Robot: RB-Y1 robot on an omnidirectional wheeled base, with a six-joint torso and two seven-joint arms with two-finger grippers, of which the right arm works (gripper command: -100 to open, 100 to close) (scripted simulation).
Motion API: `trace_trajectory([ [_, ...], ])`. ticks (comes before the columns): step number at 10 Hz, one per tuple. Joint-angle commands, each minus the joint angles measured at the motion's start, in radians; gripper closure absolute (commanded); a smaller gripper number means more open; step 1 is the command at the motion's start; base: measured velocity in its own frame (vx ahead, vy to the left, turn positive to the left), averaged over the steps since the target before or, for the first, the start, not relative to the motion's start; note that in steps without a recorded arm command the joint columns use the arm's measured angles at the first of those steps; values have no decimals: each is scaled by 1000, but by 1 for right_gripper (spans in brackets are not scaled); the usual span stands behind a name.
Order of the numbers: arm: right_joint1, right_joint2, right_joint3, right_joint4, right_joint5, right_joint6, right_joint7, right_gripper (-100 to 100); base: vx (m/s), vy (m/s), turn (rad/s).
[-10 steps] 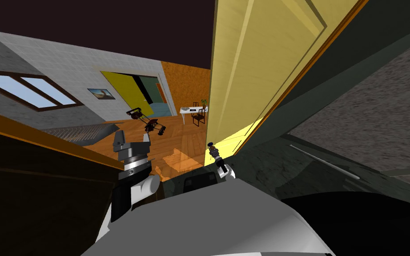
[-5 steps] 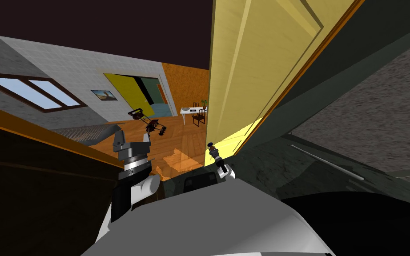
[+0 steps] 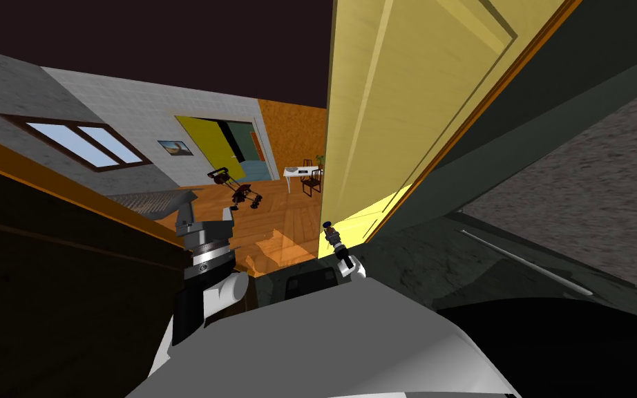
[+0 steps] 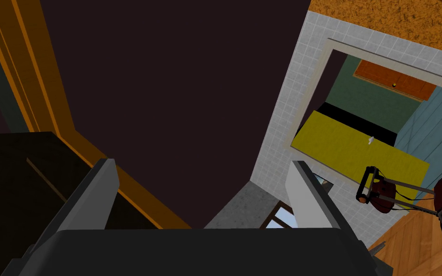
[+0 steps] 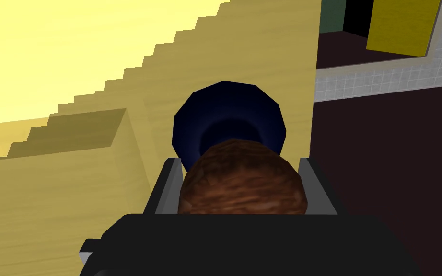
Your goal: Pull the door open
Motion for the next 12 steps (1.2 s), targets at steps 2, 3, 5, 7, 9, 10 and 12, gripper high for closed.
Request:
trace_trajectory([
  [2,-2,-6,-1,2,-11,-2,-69,100,-17,-18,75],
  [3,-3,-9,0,4,-16,-2,-96,100,-23,-24,94],
  [5,-5,-13,1,8,-27,-3,-152,100,-27,-31,100],
  [7,-6,-16,2,10,-33,-4,-199,100,-17,-14,53],
  [9,-8,-18,2,12,-40,-5,-236,100,-22,-17,75],
  [10,-9,-21,3,15,-46,-5,-272,100,-19,-15,72],
  [12,-11,-23,4,17,-53,-6,-310,100,-23,-20,72],
])
